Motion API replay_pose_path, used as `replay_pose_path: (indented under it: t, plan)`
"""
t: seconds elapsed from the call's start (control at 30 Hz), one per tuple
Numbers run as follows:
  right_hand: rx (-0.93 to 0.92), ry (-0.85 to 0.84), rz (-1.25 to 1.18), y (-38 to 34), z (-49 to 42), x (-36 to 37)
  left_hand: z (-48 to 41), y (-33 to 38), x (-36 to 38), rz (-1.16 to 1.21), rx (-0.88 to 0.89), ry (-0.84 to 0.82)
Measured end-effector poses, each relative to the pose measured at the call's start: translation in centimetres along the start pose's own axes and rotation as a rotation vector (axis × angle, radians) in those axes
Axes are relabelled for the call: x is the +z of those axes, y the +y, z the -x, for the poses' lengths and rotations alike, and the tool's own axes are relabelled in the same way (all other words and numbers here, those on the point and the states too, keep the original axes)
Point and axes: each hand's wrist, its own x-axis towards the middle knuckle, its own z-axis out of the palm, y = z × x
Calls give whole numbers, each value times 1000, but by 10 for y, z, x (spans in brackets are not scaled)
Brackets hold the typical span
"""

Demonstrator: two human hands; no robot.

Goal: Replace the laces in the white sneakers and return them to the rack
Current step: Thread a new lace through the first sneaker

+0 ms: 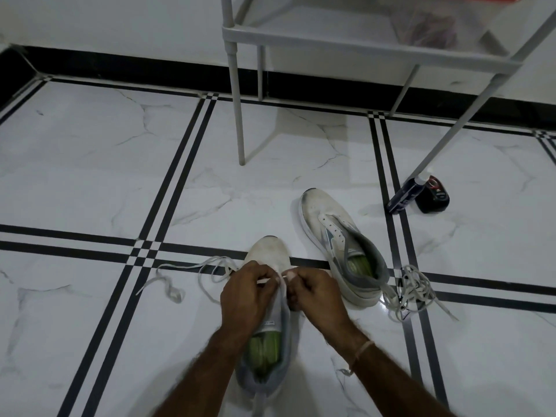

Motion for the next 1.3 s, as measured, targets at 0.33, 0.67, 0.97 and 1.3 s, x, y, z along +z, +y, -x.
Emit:
replay_pose_path:
  t: [0.33,0.67,0.97,1.3]
  plan:
    - [221,247,-862,-39,-14,-35,9,-11,4,48,0,1]
    - [-184,-34,194,-1,-13,-16,3,1,0,-40,25,62]
    - [-103,74,121,-37,-14,-51,5,4,-6,-7,-39,118]
    - [209,110,-756,-33,-17,-44,6,-1,-11,219,-178,-3]
